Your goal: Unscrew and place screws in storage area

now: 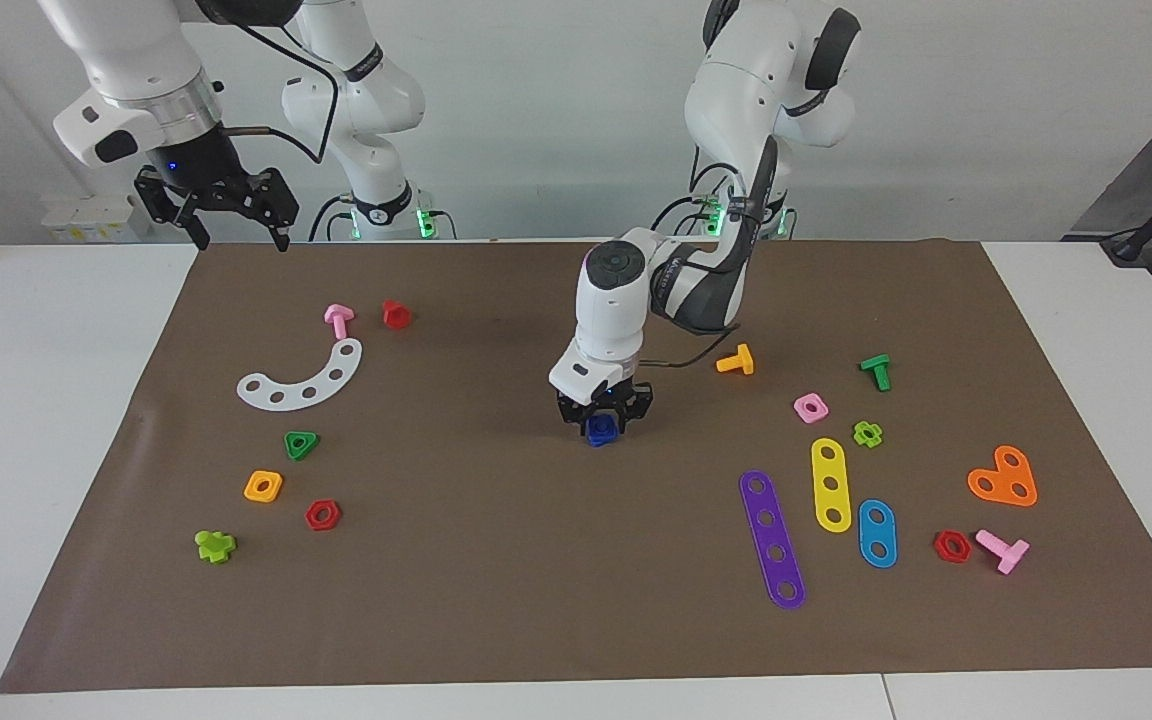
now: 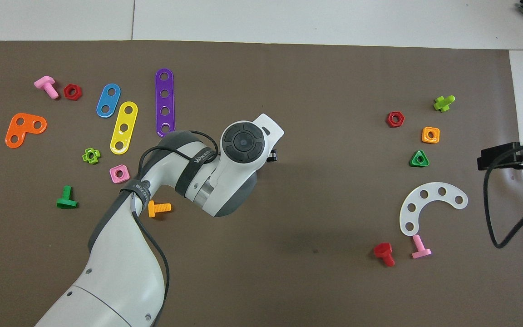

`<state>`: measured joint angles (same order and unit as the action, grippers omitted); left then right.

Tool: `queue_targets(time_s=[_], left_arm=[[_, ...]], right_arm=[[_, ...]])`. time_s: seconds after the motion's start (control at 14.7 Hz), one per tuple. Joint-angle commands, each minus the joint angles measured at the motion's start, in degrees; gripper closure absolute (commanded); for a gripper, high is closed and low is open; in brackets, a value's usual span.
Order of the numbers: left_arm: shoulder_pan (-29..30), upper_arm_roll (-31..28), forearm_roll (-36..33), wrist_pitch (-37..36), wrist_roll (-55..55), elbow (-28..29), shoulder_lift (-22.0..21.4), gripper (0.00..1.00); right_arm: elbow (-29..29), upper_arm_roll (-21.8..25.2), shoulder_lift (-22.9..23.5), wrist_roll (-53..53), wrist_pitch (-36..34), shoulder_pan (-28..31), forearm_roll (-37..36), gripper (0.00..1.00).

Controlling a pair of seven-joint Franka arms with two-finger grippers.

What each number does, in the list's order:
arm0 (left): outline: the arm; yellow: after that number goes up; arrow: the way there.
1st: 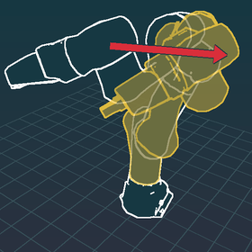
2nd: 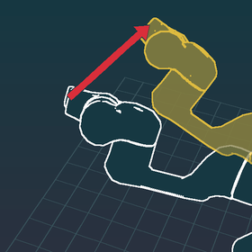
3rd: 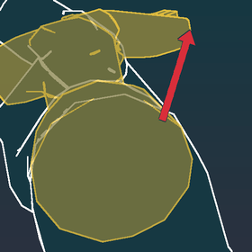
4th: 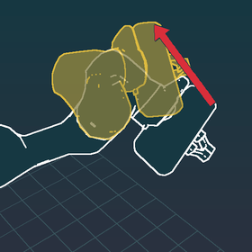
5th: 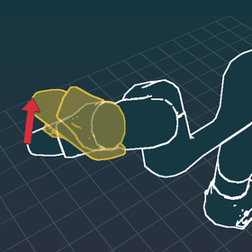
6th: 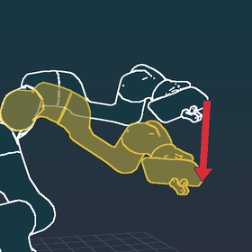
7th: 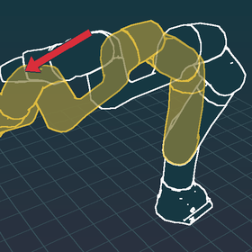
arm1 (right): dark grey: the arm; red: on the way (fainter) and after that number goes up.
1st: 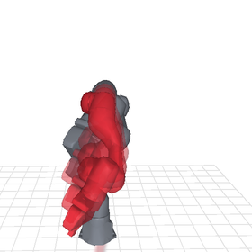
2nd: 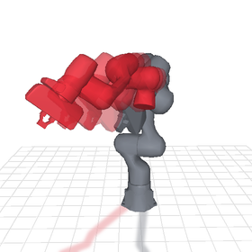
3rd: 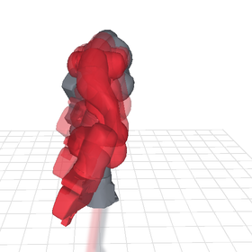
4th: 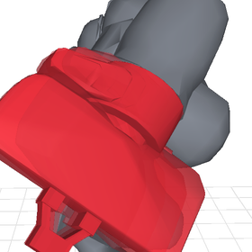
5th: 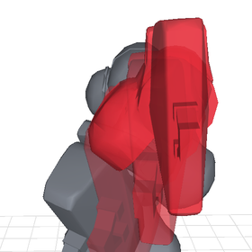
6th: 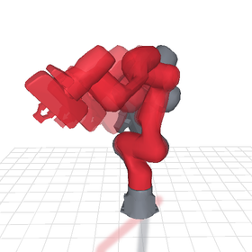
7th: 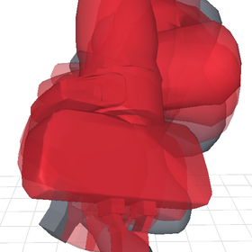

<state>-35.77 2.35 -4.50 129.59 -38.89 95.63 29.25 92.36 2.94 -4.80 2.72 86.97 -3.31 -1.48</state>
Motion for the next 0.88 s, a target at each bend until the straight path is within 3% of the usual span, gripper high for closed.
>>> queue_targets(time_s=[0.0,0.41,0.81], left_arm=[[-1.05,-0.85,-1.48,1.27,-0.92,0.79,0.11,0.38],[-1.32,-0.85,-1.83,2.16,-1.01,1.67,0.11,0.39],[-1.23,-0.85,-1.83,1.89,-0.92,1.58,0.11,0.50]], right_arm=[[-0.16,-0.30,-0.48,-1.31,-0.75,0.32,-0.46,0.00],[-0.16,-0.30,-0.48,-1.31,-0.75,0.32,-0.46,0.00],[-0.16,-0.30,-0.48,-1.31,-0.75,0.32,-0.46,0.00]])
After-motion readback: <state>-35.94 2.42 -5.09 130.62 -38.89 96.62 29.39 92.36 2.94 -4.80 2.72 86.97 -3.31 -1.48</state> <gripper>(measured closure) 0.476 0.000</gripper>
